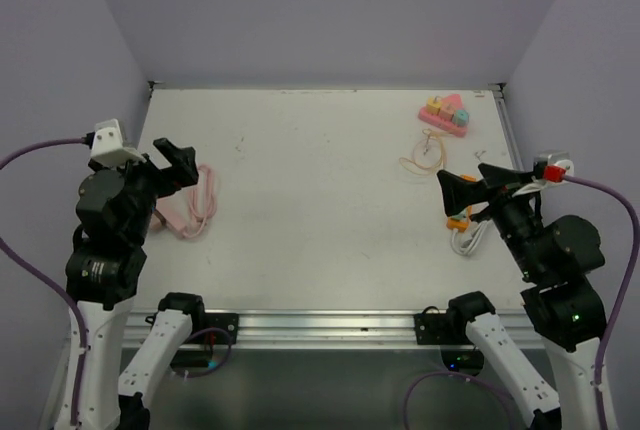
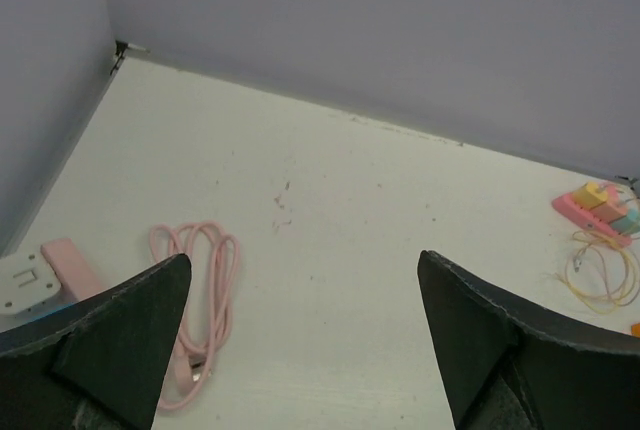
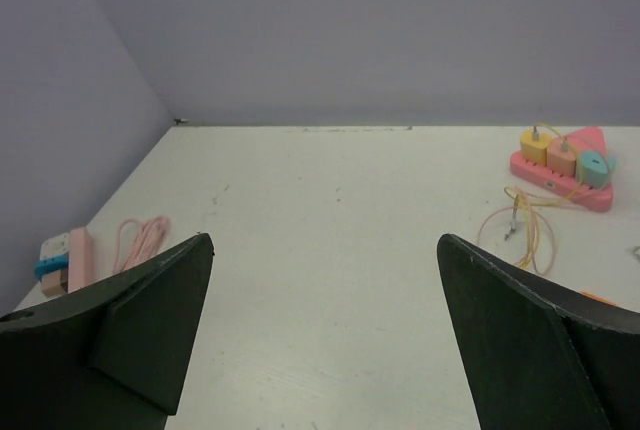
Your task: Pull the plug off the socket
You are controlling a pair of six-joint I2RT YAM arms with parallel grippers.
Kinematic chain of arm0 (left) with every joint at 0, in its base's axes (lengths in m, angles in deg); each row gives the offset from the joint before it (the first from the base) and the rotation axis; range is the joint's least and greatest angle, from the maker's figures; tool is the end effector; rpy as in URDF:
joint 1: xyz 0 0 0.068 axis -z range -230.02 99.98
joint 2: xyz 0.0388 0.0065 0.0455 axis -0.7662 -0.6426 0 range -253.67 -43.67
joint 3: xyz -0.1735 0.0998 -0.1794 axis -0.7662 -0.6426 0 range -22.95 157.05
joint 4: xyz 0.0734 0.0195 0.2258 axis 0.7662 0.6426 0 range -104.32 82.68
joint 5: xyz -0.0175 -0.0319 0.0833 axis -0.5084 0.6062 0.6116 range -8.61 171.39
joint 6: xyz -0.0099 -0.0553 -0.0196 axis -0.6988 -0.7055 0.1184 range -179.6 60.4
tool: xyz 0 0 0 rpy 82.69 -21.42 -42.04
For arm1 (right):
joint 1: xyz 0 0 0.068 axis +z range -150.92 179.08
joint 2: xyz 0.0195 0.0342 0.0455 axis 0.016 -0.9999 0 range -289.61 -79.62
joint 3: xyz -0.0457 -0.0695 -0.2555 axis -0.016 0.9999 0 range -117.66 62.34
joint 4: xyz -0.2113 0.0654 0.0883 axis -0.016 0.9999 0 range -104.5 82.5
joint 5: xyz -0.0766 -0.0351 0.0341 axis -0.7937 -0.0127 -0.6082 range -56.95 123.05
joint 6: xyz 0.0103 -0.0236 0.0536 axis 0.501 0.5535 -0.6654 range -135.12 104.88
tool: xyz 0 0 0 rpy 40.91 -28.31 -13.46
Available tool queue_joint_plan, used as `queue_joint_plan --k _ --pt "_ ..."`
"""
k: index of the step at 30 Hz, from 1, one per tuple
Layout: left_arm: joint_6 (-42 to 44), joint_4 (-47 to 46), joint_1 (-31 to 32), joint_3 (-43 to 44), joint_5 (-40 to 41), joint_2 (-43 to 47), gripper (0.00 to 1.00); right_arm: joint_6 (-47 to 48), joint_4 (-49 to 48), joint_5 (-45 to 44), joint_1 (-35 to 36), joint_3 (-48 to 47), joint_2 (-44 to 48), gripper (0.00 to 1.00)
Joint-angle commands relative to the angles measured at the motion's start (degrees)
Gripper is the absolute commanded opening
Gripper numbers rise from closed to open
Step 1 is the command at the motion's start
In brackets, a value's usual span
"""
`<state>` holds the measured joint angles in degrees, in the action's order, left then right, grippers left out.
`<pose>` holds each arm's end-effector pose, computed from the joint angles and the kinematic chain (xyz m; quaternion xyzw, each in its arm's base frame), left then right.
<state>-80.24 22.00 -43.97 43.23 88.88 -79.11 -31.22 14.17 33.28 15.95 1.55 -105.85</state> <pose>0.0835 -0.0032 0.4169 -0.1374 0.7276 -0.1077 0.6634 0.0488 0.0150 0.4146 -0.0060 0.6698 0.2120 0.7116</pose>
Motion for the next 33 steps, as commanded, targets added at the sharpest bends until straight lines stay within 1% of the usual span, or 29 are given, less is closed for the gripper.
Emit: queue_joint_plan --k 1,8,13,15,18,23,26,27,31,33 --pt "-4.7 -0.2 0.2 -4.2 3.8 -3.2 1.00 -1.0 0.9 3.4 -0.2 1.3 -1.4 0.99" --pt "-11.6 -0.5 0.2 -15.4 10.2 -11.9 1.00 -1.9 1.1 6.2 -0.2 4.1 -2.4 0.99" --pt "-19.8 -0.5 0.1 -20.5 17.9 -16.2 1.00 -3.1 0.8 9.1 -0.2 6.6 -2.2 0.99" --pt "-21.8 -0.2 0.0 -22.7 21.0 -17.5 1.00 -3.8 -0.1 9.9 -0.2 8.0 -1.4 0.99" --pt "-24.8 -1.4 -0.1 -25.9 23.4 -18.3 1.00 -4.2 -1.2 10.7 -0.1 10.4 -0.7 0.99" --pt "-27.1 -5.5 -1.5 -31.0 24.2 -21.3 0.97 -3.9 -1.6 10.8 0.1 12.6 0.4 0.99" --pt "-28.5 -6.7 -2.1 -31.5 25.3 -25.0 0.91 -3.4 -1.3 10.1 1.0 13.3 1.5 0.99" --pt "-28.7 -7.2 -2.2 -31.5 26.3 -26.0 0.86 -3.2 -1.2 9.8 1.2 13.6 1.8 0.99" --pt "-30.6 -8.3 -2.9 -31.1 28.5 -30.5 0.74 -3.2 -1.1 9.4 2.2 15.4 2.9 0.99" --pt "-30.8 -9.4 -3.2 -31.0 29.4 -31.4 0.69 -3.1 -1.0 9.2 2.6 15.9 3.2 0.99"
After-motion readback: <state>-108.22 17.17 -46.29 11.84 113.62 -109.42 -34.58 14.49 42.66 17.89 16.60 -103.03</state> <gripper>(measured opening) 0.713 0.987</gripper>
